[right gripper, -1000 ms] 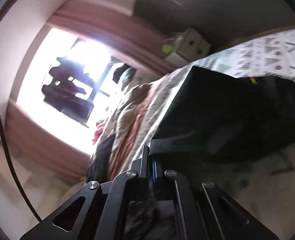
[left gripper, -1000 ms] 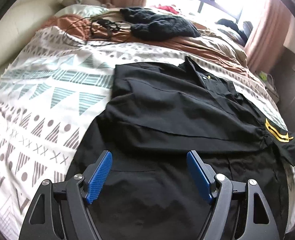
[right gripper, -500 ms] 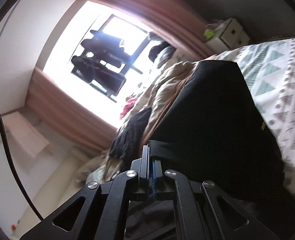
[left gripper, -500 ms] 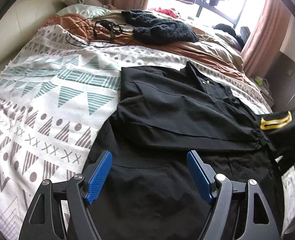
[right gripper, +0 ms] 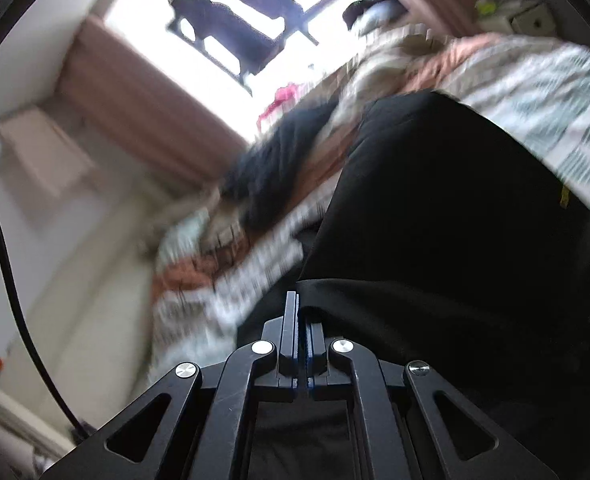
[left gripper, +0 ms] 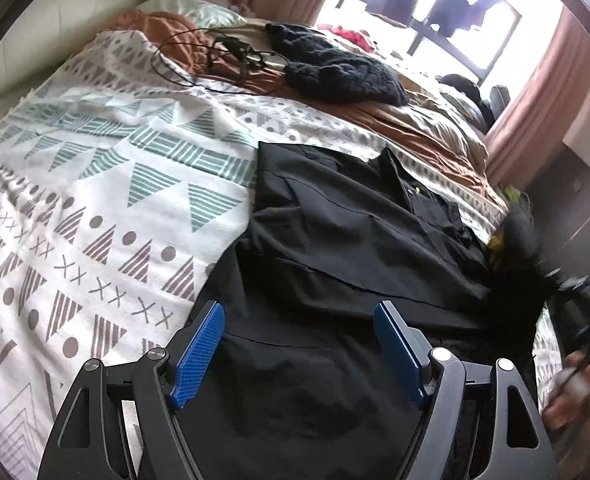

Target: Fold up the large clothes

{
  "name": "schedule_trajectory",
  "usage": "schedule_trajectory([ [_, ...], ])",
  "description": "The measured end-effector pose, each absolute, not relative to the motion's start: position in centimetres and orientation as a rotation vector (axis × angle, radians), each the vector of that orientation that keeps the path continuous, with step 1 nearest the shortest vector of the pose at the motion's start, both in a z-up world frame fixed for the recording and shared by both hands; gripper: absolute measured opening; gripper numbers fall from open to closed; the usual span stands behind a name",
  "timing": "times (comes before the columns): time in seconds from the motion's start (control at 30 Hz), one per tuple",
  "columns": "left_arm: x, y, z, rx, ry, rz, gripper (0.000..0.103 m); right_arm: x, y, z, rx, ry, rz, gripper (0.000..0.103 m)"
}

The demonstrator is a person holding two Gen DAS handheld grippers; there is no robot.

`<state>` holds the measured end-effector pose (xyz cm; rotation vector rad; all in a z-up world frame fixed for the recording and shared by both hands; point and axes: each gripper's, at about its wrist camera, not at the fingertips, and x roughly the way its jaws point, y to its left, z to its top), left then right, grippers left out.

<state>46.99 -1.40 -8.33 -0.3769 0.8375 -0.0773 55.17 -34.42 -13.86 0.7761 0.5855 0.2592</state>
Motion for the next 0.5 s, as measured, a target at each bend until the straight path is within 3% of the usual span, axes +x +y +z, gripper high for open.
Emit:
schedule_trajectory([
  [0.07,47.1,-1.3,-8.3,-0.374,0.836,-0.07,0.078,56.3,-32.1,-16.9,0.736,0.731,0.235,0.012],
  [0.2,47.2,-0.9,-8.3,-0.39,0.838,-0.067,0.078,56.7,-30.6,-21.2,0.763,0.889,0.272,0.053],
  [0.3,47.1,-0.9,-8.3,-0.394,0.835,-0.068,0.078,55.2,-31.3,-21.8,0.779,0.891,0.255,0.061],
  [0.5,46.9,-1.4,-8.1,-0.373,0.833,-0.073,0.078,51.6,-35.0,-21.1,0.906,0.837,0.141,0.062],
])
